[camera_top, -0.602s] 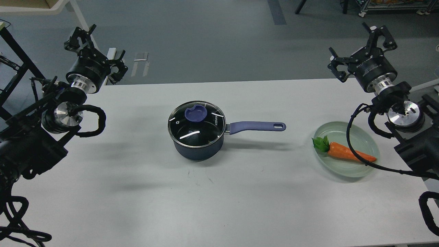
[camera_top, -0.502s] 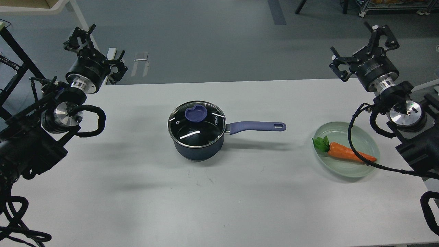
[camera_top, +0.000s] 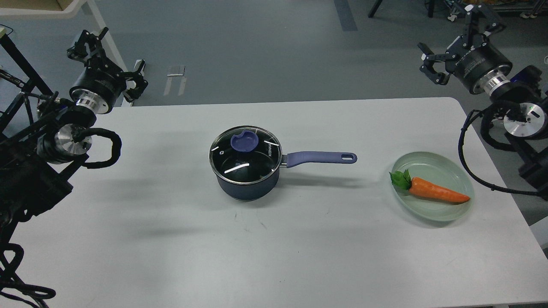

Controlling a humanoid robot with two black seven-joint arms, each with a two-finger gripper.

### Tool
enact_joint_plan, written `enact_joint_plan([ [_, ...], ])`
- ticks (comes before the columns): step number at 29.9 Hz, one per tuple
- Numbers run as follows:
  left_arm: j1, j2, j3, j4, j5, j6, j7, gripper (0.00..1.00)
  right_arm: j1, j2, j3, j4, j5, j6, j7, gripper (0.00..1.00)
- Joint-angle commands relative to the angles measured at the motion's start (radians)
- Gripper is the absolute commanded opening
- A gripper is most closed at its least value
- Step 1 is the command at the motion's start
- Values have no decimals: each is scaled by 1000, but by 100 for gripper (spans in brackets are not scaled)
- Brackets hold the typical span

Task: Open pot lid
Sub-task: 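Reach the right gripper to the purple saucepan handle and grasp it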

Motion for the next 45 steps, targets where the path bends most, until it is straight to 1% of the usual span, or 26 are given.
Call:
enact_joint_plan([
  [1,-4,18,4,1,41,-11,26,99,60,-15,-19,40,-171,-2,0,99],
  [3,-6,27,4,-9,90,-13,35,99,87,-15,-19,80,-308,0,2,99],
  [6,-18,30,4,-11,153,-13,32,99,127,-23,-59,143,-478,-2,0,99],
  [8,-21,35,4,-11,191,-15,29,99,182,-24,-152,172,-575,0,2,99],
  [11,-21,56,4,-26,229,-34,28,99,294,-24,-332,214,-657,-2,3,99],
  [14,-21,74,6,-52,236,-36,32,99,396,-23,-478,255,-724,-2,3,99],
  [17,-21,84,7,-63,246,-38,37,99,437,-21,-564,335,-897,-6,5,99],
  [19,-21,84,7,-63,260,-36,37,99,437,-21,-594,408,-1037,-9,6,98],
  [21,-21,87,7,-63,272,-38,37,99,439,-20,-628,447,-1152,-19,14,98],
  [22,-21,88,7,-63,274,-38,37,99,440,-16,-651,453,-1207,-32,25,98],
  [24,-21,91,7,-63,274,-38,37,99,448,-13,-690,453,-1302,-57,71,97],
  [27,-24,87,7,-63,291,-36,37,99,457,3,-754,450,-1468,-92,202,97],
  [28,-29,87,7,-63,298,-28,37,99,457,14,-785,450,-1518,-109,239,97],
  [31,-46,84,7,-63,314,-28,37,99,453,28,-867,438,-1594,-170,337,97],
  [32,-49,84,7,-63,314,-30,37,99,453,28,-890,430,-1594,-192,356,97],
  [36,-61,82,7,-63,315,-36,35,99,440,45,-930,371,-1596,-232,356,97],
  [41,-63,76,7,-63,315,-35,35,99,384,134,-946,257,-1594,-246,356,97],
  [45,-59,78,9,-63,320,-36,35,99,380,145,-946,260,-1588,-244,356,97],
])
